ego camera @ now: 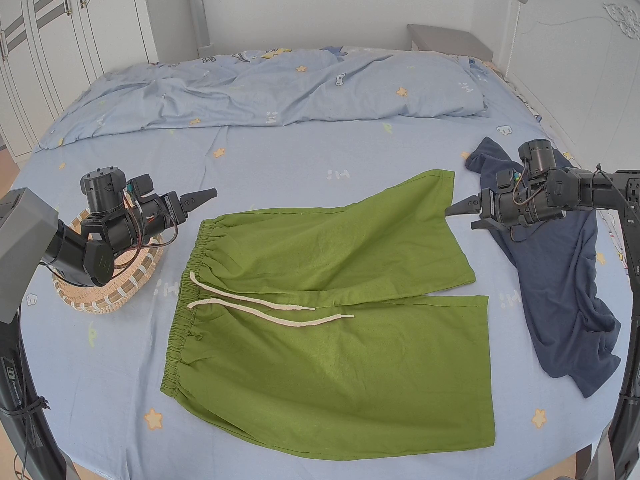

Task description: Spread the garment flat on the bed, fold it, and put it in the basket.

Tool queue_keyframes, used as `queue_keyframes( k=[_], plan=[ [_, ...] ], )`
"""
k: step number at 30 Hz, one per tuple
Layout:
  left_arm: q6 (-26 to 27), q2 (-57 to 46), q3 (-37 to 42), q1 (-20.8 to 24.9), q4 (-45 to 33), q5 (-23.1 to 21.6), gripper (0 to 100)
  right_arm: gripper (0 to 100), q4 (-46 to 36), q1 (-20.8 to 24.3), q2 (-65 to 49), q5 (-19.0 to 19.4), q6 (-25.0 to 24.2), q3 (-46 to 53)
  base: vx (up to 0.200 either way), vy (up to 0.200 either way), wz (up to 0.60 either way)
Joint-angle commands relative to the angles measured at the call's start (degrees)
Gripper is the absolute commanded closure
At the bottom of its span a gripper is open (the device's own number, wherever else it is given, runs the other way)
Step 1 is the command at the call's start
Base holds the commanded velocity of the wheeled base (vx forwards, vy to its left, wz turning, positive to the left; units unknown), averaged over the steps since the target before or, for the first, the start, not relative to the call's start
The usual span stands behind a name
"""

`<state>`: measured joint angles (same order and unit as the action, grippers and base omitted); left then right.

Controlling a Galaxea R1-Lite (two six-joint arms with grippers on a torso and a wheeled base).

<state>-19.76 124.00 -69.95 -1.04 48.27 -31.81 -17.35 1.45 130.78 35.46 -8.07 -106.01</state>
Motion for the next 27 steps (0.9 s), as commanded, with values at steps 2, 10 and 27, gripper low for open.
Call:
queue_keyframes(
  k=[2,10,27],
  plan=[
    [0.0,-1.8,1.2,0.1,0.1,-0.1,0,0,-1.8,-0.1,-8.8,0.3,0.1,14.5,0.0,0.0,0.0],
    [0.0,-3.2,2.0,0.1,0.1,-0.1,0,0,-0.8,0.0,-8.1,0.5,0.5,19.2,0.0,0.0,0.0],
    [0.1,-3.6,2.0,0.0,0.1,-0.1,0,0,1.2,1.2,-6.5,0.7,0.4,19.7,0.0,0.0,0.0]
  ],
)
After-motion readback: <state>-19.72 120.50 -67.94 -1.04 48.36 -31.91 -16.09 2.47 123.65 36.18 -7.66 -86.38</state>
